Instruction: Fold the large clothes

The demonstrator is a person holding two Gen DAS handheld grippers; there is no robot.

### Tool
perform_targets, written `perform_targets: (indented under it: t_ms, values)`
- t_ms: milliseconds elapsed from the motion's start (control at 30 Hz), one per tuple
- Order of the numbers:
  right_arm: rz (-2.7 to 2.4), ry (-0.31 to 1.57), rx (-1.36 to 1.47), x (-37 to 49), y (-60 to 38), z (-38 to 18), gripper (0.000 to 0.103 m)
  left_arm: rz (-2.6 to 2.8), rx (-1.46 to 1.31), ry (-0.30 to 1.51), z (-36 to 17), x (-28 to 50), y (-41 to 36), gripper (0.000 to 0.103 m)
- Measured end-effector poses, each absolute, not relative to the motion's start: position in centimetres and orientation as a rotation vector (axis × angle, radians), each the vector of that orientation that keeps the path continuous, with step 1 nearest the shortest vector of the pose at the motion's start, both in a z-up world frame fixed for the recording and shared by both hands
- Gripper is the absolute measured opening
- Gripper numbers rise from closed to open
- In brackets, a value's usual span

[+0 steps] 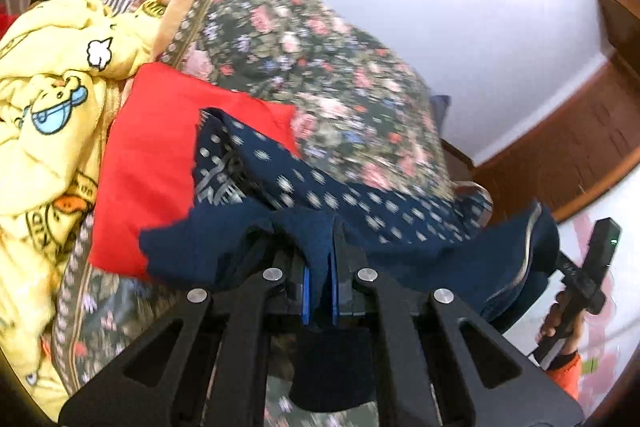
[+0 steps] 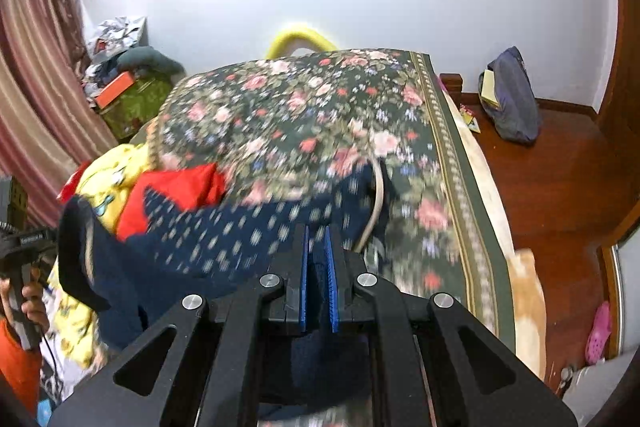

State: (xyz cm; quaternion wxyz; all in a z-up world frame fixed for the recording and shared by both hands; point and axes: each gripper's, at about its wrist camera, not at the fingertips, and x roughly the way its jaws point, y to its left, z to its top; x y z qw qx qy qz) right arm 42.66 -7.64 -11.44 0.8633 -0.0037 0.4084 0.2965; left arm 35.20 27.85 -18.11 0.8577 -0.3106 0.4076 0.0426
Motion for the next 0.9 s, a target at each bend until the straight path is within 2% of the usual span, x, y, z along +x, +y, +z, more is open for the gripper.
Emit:
perform_targets:
  t_ms: [300, 400, 567, 600, 667, 700, 733, 800, 900]
  values:
    - [0.521, 0.961, -0.058, 48.0, -5.2, -17.6, 0.008, 0.146, -0.737, 1.039, -27.9, 40.2, 30.7, 0.012]
    - [0.537, 0.939, -0.094, 47.5, -5.3, -16.8, 0.008, 0.136, -0.698, 1.036, -27.6, 39.8, 30.2, 0.012]
    - [0.507, 0.844, -0.164, 45.4, -6.5, -12.4, 0.011, 0.164, -0.482, 1.062, -23.6, 39.4, 27.8, 0.014]
    - [0.509, 0.833, -0.152, 45.1, -7.0, -11.6, 0.012, 0.167, -0.44, 1.051, -22.4, 39.0, 27.3, 0.016]
    - [0.526, 0.816, -0.127, 44.2, -7.9, -10.4, 0.023, 0.163, -0.391, 1.028, -20.6, 38.0, 26.4, 0.024]
    - [0.532, 0.804, -0.119, 43.5, -8.4, -9.9, 0.027, 0.157, -0.374, 1.012, -19.7, 37.4, 25.8, 0.033]
    - [0.54, 0.792, -0.114, 42.7, -8.9, -9.5, 0.033, 0.166, -0.352, 0.984, -18.6, 36.5, 25.2, 0.05]
    - [0.559, 0.782, -0.117, 41.3, -9.3, -9.3, 0.036, 0.199, -0.306, 0.916, -17.0, 35.0, 24.3, 0.068]
    - [0.602, 0.801, -0.139, 38.8, -9.8, -10.1, 0.037, 0.201, -0.234, 0.872, -15.5, 33.0, 22.7, 0.072]
